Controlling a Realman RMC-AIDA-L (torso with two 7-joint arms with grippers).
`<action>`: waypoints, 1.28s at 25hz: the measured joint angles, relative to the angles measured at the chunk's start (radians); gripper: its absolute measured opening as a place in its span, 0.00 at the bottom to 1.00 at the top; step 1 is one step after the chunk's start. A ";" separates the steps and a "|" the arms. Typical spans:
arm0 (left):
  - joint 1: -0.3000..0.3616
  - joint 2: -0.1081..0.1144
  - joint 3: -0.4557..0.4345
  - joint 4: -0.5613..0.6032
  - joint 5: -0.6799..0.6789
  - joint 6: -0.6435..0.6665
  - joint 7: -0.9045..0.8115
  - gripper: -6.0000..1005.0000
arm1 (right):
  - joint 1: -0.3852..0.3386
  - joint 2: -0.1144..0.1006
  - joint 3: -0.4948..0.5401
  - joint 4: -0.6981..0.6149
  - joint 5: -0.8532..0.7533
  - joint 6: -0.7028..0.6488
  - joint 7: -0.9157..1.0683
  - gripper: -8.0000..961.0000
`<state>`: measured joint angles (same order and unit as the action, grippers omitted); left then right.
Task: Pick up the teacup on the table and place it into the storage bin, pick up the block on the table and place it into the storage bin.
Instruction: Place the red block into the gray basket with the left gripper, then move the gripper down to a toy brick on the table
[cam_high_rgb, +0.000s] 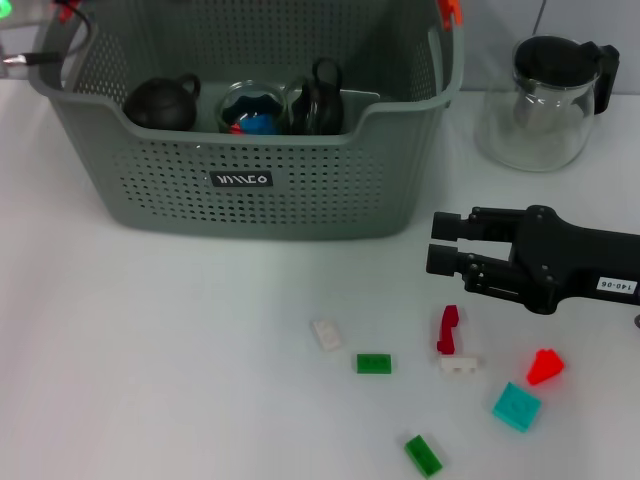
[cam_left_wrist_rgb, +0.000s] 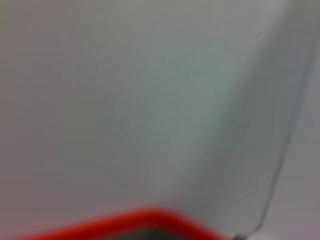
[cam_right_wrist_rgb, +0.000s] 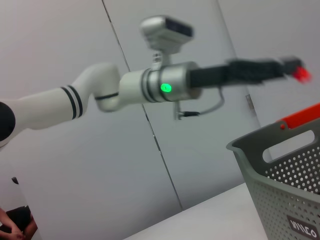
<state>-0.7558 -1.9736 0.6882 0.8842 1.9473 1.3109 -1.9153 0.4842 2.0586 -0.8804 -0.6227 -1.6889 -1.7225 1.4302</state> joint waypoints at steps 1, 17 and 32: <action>-0.005 -0.003 0.060 0.015 0.050 -0.058 -0.040 0.20 | 0.000 0.000 0.000 0.000 0.000 0.000 0.000 0.52; 0.006 -0.074 0.127 0.111 0.161 -0.181 -0.178 0.41 | -0.006 0.000 0.000 0.000 0.000 0.000 0.001 0.52; 0.352 -0.116 -0.098 -0.030 -0.443 0.509 0.506 0.64 | -0.003 0.000 0.002 0.000 0.001 0.008 -0.001 0.52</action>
<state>-0.4042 -2.0894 0.5901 0.8539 1.5046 1.8203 -1.4096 0.4817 2.0586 -0.8789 -0.6228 -1.6880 -1.7141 1.4294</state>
